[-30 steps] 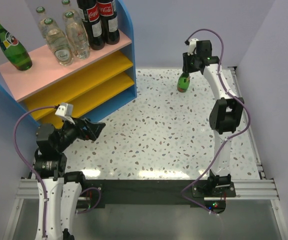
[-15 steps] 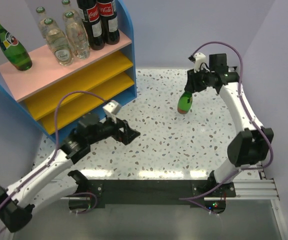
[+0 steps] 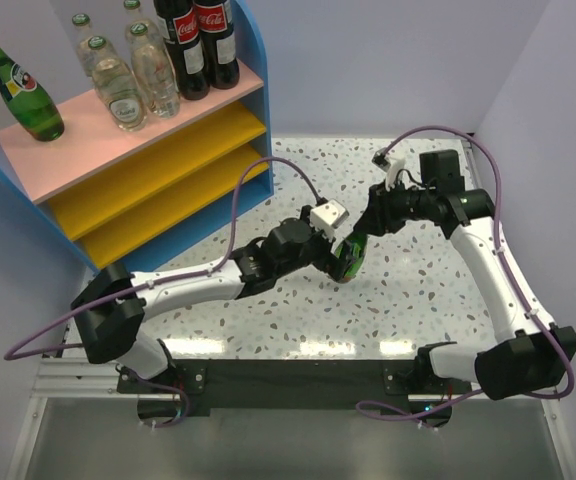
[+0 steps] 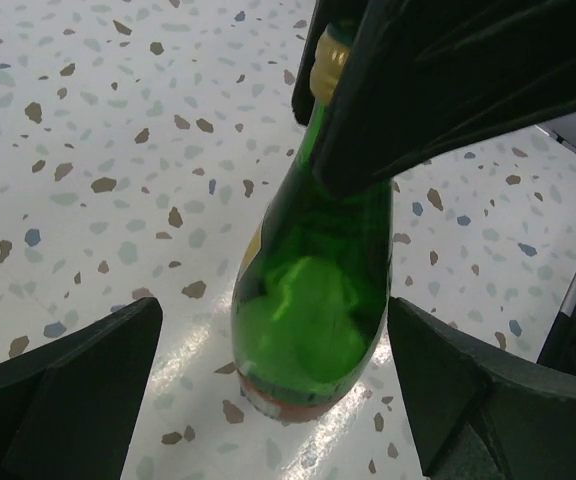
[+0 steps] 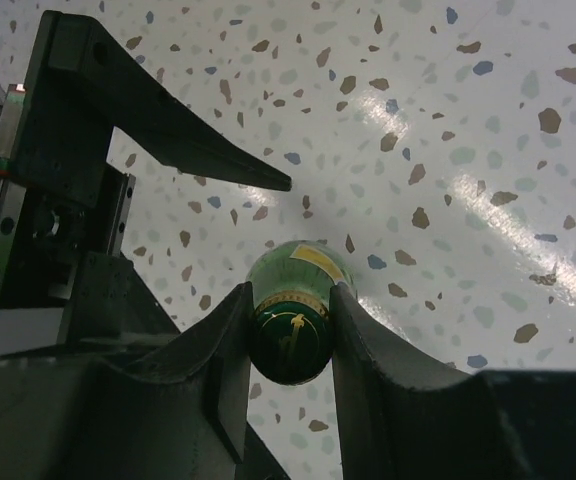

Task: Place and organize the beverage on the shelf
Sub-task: Pick up the drink from the center of the board.

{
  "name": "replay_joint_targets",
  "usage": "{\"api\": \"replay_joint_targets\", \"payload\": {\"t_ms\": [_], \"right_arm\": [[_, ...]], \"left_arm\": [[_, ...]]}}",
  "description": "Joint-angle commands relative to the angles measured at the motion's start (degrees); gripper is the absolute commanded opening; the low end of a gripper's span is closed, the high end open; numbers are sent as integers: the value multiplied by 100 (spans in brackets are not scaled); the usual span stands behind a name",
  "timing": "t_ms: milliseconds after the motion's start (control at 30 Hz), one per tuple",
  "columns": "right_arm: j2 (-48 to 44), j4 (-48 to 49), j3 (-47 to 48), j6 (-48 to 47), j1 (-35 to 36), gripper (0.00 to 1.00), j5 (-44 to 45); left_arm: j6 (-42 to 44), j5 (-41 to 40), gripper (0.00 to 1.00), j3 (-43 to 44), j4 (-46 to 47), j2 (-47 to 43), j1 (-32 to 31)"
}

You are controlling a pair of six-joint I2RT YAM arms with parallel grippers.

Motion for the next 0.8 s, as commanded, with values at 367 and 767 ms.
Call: {"api": "replay_joint_targets", "payload": {"t_ms": [367,767], "right_arm": [[-336,510,175,683,16,0,-926],[-380,483,34,850,16,0,-935]], "left_arm": [[336,-598,96,791,-264,796,-423],[521,-678,32,800,-256,674,-440]]}}
